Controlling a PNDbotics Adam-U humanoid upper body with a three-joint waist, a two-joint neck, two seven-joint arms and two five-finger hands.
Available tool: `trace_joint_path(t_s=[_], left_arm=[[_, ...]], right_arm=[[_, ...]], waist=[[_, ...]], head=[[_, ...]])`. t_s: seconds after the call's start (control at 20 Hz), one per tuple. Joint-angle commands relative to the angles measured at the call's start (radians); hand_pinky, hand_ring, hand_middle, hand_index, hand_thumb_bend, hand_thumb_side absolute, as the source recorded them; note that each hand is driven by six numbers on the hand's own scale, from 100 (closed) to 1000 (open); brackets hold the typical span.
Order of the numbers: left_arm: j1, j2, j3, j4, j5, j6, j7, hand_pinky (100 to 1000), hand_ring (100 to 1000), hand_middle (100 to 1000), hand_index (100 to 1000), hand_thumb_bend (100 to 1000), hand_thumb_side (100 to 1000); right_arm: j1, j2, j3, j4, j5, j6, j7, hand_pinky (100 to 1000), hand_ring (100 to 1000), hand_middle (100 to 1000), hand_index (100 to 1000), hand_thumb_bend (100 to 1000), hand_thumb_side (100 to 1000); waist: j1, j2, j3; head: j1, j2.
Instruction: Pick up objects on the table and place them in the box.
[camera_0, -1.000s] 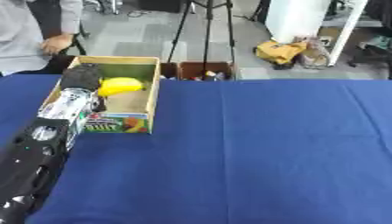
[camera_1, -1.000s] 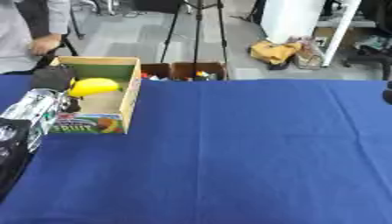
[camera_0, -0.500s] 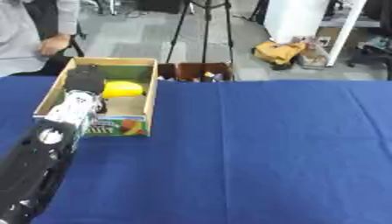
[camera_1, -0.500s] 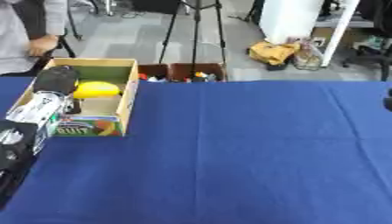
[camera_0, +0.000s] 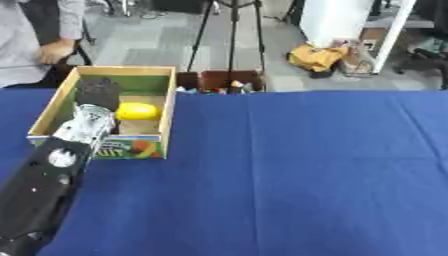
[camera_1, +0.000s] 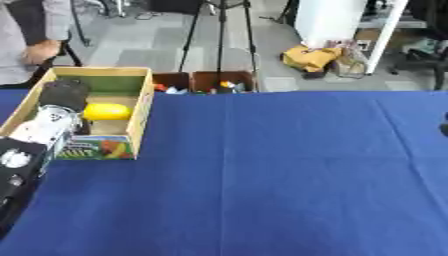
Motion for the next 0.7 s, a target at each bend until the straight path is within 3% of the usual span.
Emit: trace_joint_path(t_s=[0.05,0.15,0.25,0.45,0.55,0.7], left_arm=[[-0.035,0.019,0.014,-0.007,-0.013,-0.017,-0.051,663,882,929,1000,292,305],[-0.036,0.019,0.013,-0.017,-0.019,-0.021,-0.084,745,940,995,1000,321,342],[-0.034,0.018,0.012,-0.028,-0.029,-0.023,-0.116,838,1000,1000,1000,366,395],[-0.032,0.017,0.007,-0.056,-0.064,-0.02,-0.154,976,1000,1000,1000,509,509],[-0.032,0.018,0.006,-0.069,-0.088,-0.016,-0.15,1000,1000,1000,1000,590,569],[-0.034,0.017,0.011,-0.087,-0.11,-0.006,-0.124,1000,1000,1000,1000,596,601]], right_arm=[[-0.004,-0.013,-0.004,-0.009,0.014,0.001,0.0,825,886,749,878,100,1000],[-0.005,-0.013,-0.004,-0.009,0.014,0.001,-0.001,826,886,748,878,100,1000],[-0.005,-0.013,-0.004,-0.009,0.014,0.002,-0.002,826,886,748,878,100,1000],[-0.004,-0.011,-0.004,-0.009,0.014,0.002,-0.002,826,886,748,878,100,1000],[-0.004,-0.011,-0.004,-0.009,0.013,0.002,-0.002,827,886,747,878,100,1000],[-0.005,-0.01,-0.003,-0.009,0.012,0.003,-0.002,826,886,747,878,100,1000]], waist=[[0.001,-0.02,0.001],[0.002,-0.02,0.0],[0.003,-0.02,-0.003],[0.004,-0.021,-0.007],[0.005,-0.021,-0.008],[0.006,-0.021,-0.009]], head=[[-0.002,-0.001],[-0.002,-0.001],[-0.003,-0.003],[-0.003,-0.006],[-0.003,-0.008],[-0.003,-0.008]])
